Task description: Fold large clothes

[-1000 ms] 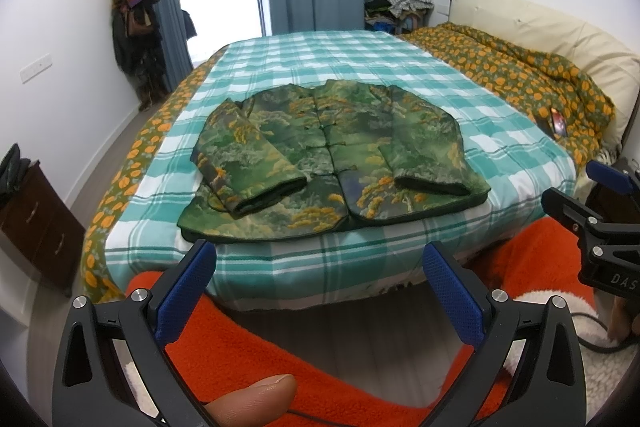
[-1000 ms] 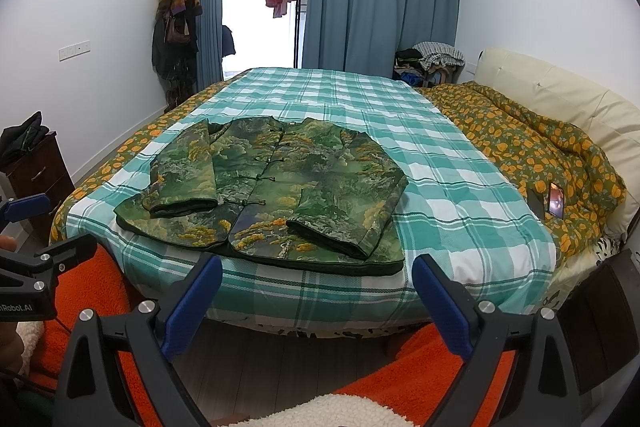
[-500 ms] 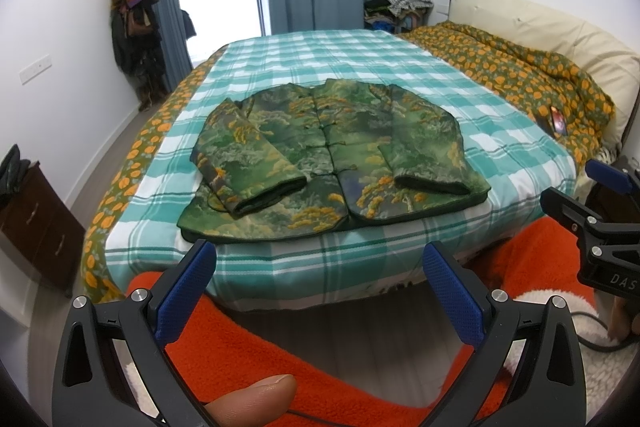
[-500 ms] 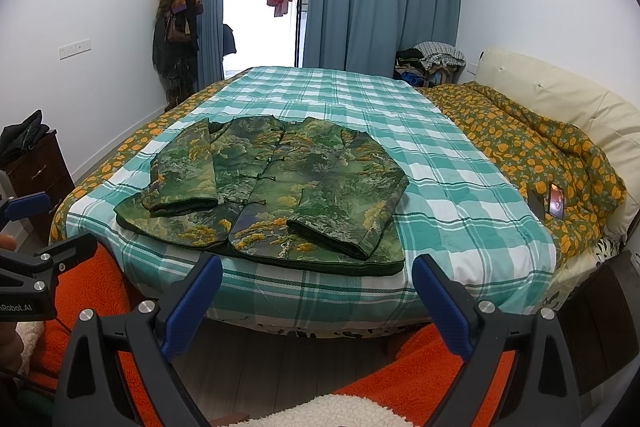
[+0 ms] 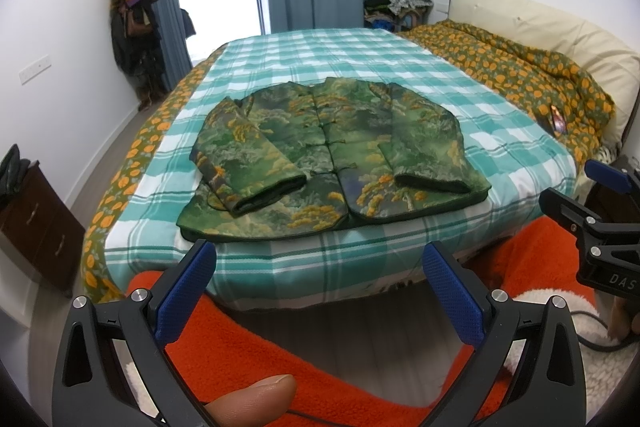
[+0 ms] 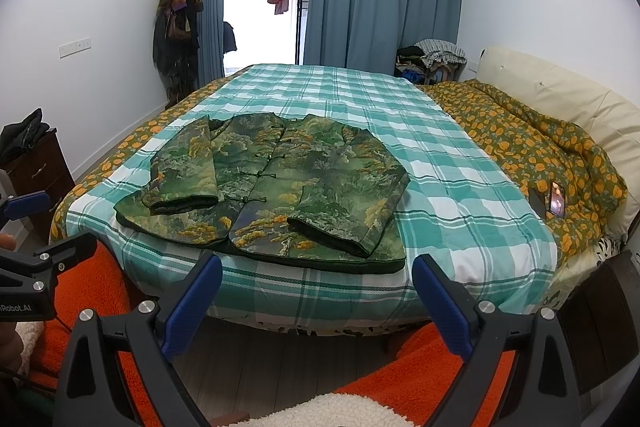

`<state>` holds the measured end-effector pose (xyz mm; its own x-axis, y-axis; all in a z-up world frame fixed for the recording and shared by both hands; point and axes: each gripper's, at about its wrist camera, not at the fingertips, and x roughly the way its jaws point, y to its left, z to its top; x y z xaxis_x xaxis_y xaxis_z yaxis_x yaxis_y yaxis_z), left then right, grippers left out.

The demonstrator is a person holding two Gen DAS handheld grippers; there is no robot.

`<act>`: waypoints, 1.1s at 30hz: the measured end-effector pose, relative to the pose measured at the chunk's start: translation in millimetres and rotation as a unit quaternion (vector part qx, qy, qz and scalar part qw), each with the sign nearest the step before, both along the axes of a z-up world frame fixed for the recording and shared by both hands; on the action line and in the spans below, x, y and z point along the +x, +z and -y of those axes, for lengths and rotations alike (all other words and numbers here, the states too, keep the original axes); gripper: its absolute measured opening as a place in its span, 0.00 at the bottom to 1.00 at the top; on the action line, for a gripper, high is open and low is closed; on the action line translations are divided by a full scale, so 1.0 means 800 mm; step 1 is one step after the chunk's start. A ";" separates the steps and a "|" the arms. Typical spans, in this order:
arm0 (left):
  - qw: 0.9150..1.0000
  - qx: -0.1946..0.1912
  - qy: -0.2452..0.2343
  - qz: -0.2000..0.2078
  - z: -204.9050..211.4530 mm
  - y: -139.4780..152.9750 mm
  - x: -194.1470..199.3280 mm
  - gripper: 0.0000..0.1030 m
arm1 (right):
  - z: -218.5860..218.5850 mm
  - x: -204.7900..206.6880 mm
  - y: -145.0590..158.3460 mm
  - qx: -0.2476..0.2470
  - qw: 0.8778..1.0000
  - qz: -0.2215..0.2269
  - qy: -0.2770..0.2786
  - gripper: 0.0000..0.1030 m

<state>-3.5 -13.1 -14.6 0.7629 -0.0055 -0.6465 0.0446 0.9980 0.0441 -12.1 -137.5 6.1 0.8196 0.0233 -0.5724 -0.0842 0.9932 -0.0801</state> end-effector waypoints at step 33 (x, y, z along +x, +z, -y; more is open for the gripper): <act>1.000 0.002 -0.002 -0.002 0.002 -0.006 -0.003 1.00 | 0.000 0.003 0.001 0.000 1.000 -0.002 0.000 0.95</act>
